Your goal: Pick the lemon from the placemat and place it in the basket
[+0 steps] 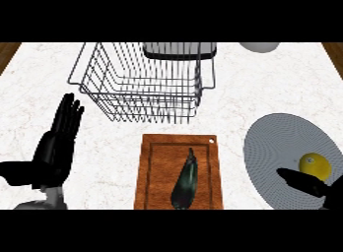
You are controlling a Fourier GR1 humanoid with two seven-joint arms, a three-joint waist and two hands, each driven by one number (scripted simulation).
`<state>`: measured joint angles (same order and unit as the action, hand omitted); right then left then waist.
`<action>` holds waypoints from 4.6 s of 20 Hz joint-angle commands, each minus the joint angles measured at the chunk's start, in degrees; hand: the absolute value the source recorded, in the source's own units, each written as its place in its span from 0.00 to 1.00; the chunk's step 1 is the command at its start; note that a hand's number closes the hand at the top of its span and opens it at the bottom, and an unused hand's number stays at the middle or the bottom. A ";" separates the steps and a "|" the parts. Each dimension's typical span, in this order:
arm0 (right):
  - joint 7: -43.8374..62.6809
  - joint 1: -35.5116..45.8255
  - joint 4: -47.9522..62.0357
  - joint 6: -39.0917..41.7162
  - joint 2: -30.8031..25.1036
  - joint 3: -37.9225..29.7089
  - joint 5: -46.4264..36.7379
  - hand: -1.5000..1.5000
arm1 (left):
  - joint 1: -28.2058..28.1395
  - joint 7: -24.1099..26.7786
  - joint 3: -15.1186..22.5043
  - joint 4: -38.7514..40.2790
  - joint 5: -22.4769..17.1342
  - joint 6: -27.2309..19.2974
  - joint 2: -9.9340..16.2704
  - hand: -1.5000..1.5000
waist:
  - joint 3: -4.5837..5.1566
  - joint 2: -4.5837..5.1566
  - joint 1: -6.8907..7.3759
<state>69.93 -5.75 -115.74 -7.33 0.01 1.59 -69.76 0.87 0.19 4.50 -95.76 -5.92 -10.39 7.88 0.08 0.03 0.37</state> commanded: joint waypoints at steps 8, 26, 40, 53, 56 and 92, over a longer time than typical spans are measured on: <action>5.72 4.61 7.77 -0.38 -0.01 -6.94 -0.24 0.00 | 1.08 -0.63 -1.23 1.07 -0.15 0.30 -0.45 0.50 | -0.09 0.04 -0.35; 8.22 7.63 17.08 -5.15 -0.01 -3.80 2.05 0.00 | -0.12 1.19 -1.79 1.72 1.08 1.56 -0.99 0.50 | -0.07 0.06 -0.22; -3.06 2.21 22.11 -10.69 -0.01 -8.38 7.73 0.00 | 0.22 0.03 -0.22 1.50 3.39 0.58 -3.59 0.50 | -0.09 -0.04 -0.65; -7.89 7.66 29.31 -4.96 -2.26 -11.43 10.43 1.00 | -1.63 0.40 -4.20 0.04 1.36 4.22 -1.16 0.50 | -0.07 -0.05 -0.23; -6.83 12.25 34.85 -8.53 -0.07 -9.64 7.39 1.00 | -1.41 -3.91 -0.74 -4.02 3.89 2.16 -3.03 0.50 | -0.09 -0.03 -0.03; -1.79 55.01 34.13 -19.79 -0.03 48.44 17.36 1.00 | 7.14 -2.18 4.00 4.91 5.01 5.21 -7.04 0.50 | 0.08 0.34 11.38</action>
<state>59.64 44.38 -79.64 -20.86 -0.40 47.40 -54.02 7.97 -1.88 8.71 -91.72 -1.14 -4.30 1.46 0.04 0.85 12.80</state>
